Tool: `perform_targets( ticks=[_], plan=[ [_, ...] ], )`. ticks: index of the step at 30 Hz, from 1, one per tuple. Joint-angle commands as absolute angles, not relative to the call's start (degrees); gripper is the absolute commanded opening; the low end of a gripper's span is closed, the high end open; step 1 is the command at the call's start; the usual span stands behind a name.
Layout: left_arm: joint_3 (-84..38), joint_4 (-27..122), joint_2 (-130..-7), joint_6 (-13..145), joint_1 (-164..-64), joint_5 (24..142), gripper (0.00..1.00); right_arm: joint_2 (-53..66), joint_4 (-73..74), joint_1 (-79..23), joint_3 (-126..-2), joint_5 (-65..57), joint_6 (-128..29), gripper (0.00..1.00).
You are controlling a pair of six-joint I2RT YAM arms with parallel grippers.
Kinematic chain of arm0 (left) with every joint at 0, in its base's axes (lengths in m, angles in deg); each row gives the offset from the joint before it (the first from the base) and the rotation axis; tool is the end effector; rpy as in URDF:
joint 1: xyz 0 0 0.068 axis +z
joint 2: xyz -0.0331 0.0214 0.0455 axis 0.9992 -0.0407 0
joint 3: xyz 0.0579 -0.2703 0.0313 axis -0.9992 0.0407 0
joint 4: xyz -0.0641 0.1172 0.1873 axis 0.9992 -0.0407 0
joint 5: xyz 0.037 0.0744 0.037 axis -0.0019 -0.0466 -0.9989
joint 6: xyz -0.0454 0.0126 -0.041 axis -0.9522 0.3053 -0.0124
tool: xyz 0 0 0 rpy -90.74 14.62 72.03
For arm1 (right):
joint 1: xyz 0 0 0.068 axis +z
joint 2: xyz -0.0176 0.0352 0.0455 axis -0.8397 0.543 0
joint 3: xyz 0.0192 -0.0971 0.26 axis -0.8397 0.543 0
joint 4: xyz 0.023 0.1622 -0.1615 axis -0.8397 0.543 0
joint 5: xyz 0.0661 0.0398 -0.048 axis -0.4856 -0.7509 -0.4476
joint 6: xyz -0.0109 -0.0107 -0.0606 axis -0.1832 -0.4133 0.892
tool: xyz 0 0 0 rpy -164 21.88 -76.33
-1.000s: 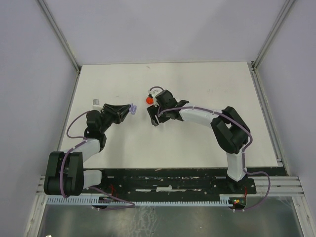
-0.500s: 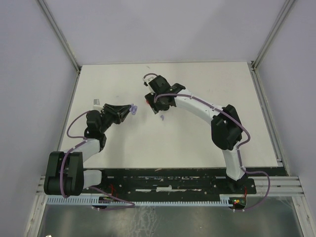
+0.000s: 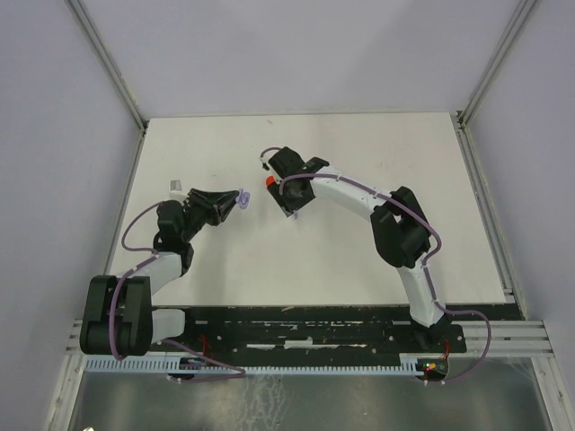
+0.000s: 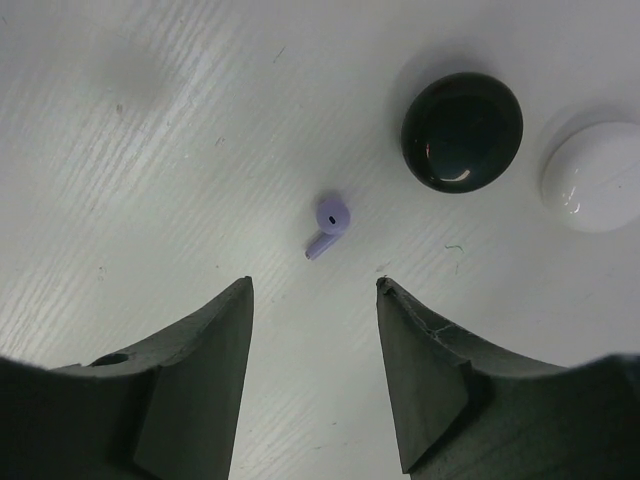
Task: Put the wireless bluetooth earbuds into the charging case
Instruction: Pick up the earbud from the center of the board.
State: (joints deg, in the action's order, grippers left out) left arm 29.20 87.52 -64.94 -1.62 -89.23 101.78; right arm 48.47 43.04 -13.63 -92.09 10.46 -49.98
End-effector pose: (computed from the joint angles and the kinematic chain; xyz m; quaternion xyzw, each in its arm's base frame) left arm 0.2277 -0.0280 0.2228 -0.3476 0.6715 -0.5456 0.3613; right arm 0.3244 0.3002 0.2169 -0.2873 0.9271 0.0519 0.2351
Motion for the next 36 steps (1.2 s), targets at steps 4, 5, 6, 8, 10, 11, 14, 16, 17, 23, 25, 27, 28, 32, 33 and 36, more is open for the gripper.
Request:
perform_targets(
  ticks=[4, 5, 6, 8, 10, 11, 14, 16, 17, 23, 25, 27, 28, 32, 33, 36],
  plan=[
    [28.14, 89.95, -65.15, 0.72, -88.81, 103.34, 0.03, 52.12, 39.83, -14.76, -93.81, 8.38, -49.83, 0.59],
    [28.08, 89.97, -65.14, 0.81, -88.81, 103.40, 0.03, 52.34, 39.66, -14.95, -93.90, 8.16, -49.98, 0.59],
    [28.04, 89.93, -65.23, 0.80, -88.81, 103.44, 0.03, 52.63, 39.34, -15.12, -93.96, 7.99, -50.05, 0.59],
    [28.03, 89.95, -65.27, 0.87, -88.81, 103.45, 0.03, 53.01, 38.94, -15.41, -94.05, 7.65, -50.17, 0.58],
    [28.03, 90.05, -65.31, 0.96, -88.77, 103.49, 0.03, 53.38, 38.62, -15.66, -94.16, 7.47, -50.30, 0.57],
    [28.08, 90.02, -65.34, 0.98, -88.81, 103.54, 0.03, 53.57, 38.53, -15.78, -94.35, 7.15, -50.33, 0.57],
    [28.04, 90.25, -65.48, 1.08, -88.82, 103.67, 0.03, 54.33, 38.25, -16.18, -94.68, 6.46, -50.42, 0.56],
    [28.03, 90.38, -65.64, 1.09, -88.83, 103.76, 0.03, 54.85, 38.25, -16.27, -95.10, 6.08, -50.51, 0.56],
    [28.04, 90.47, -65.74, 1.10, -88.81, 103.77, 0.03, 55.11, 38.21, -16.40, -95.30, 5.95, -50.53, 0.55],
    [28.04, 90.65, -66.01, 1.05, -88.80, 103.94, 0.03, 56.48, 38.60, -16.47, -96.53, 5.46, -50.62, 0.52],
    [28.03, 90.65, -66.01, 1.05, -88.79, 103.97, 0.03, 56.80, 38.86, -16.50, -96.82, 5.46, -50.63, 0.50],
    [28.12, 90.65, -66.01, 1.05, -88.78, 103.93, 0.03, 57.00, 39.06, -16.48, -97.01, 5.46, -50.69, 0.48],
    [28.16, 90.65, -66.09, 1.05, -88.73, 103.98, 0.03, 56.97, 39.12, -16.50, -96.94, 5.47, -50.75, 0.47],
    [28.24, 90.74, -66.19, 1.07, -88.74, 103.90, 0.03, 56.77, 39.48, -16.50, -96.70, 5.67, -50.79, 0.45],
    [28.21, 90.74, -66.29, 1.05, -88.75, 103.91, 0.03, 56.58, 39.47, -16.50, -96.57, 5.78, -50.70, 0.45],
    [28.33, 90.79, -66.28, 1.09, -88.77, 103.86, 0.03, 56.34, 39.50, -16.46, -96.24, 5.97, -50.71, 0.44]
  ],
)
